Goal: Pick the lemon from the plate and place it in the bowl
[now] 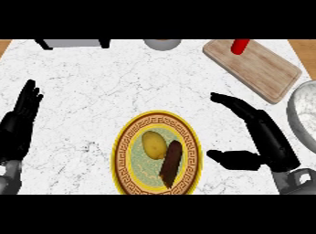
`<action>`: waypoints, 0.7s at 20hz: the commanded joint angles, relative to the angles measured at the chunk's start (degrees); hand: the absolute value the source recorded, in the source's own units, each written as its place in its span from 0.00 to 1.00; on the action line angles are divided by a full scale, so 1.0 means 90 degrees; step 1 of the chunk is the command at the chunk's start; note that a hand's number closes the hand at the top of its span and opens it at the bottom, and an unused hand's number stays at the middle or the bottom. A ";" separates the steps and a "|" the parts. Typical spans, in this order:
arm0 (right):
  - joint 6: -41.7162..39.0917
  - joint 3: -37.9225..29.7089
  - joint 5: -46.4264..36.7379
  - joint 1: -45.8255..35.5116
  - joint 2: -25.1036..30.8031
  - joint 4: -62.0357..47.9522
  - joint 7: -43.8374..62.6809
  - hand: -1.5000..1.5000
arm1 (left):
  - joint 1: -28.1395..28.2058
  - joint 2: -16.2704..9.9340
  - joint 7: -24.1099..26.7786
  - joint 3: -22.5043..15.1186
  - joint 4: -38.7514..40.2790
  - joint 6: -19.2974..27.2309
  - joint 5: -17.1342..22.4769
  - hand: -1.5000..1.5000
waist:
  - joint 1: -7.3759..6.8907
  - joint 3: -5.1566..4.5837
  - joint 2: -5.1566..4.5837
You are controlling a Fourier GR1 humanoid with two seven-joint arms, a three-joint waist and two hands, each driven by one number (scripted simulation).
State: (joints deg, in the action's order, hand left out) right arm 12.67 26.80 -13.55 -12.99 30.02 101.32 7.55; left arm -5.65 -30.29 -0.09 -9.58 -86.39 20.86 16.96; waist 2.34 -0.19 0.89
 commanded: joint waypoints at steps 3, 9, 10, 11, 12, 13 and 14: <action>0.0398 0.0615 -0.1461 0.1265 0.0153 0.1663 0.1370 0.00 | -0.0250 -0.0020 -0.0231 0.0198 0.0055 -0.0265 -0.0043 0.50 | -0.0154 0.0017 -0.0075; -0.0861 0.0542 -0.1850 0.0072 -0.0469 0.2479 0.3438 0.00 | -0.0467 0.0412 -0.0220 0.0053 0.0325 -0.0257 -0.0415 0.50 | -0.0232 0.0015 -0.0092; -0.0952 0.0459 -0.1935 -0.0241 -0.0741 0.2026 0.3431 0.00 | -0.0043 0.0145 -0.0367 0.0306 -0.0117 -0.0467 -0.0239 0.50 | -0.0299 0.0018 -0.0090; -0.1317 0.0327 -0.1717 -0.0740 -0.0786 0.1908 0.3700 0.00 | -0.0438 0.0164 -0.0537 0.0239 -0.0034 -0.0390 -0.0348 0.50 | -0.0300 0.0017 -0.0097; -0.1374 0.0349 -0.1803 -0.0624 -0.0923 0.1998 0.3642 0.00 | -0.0244 0.0051 -0.0666 0.0408 -0.0319 -0.0539 -0.0286 0.50 | -0.0297 0.0019 -0.0091; -0.1698 0.0047 -0.1467 -0.1308 -0.1015 0.1763 0.3962 0.00 | -0.0592 0.0438 -0.0403 0.0093 0.0241 -0.0299 -0.0596 0.50 | -0.0286 0.0015 -0.0106; -0.1946 -0.0139 -0.1307 -0.1292 -0.0919 0.1805 0.4012 0.00 | -0.0164 0.0067 -0.0436 0.0487 -0.0165 -0.0701 -0.0243 0.50 | -0.0318 0.0017 -0.0094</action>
State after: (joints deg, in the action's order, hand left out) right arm 2.13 29.26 -28.01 -17.75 23.45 118.17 38.14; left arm -8.21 -28.78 -3.52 -7.15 -86.41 16.85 14.20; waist -0.09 -0.05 0.09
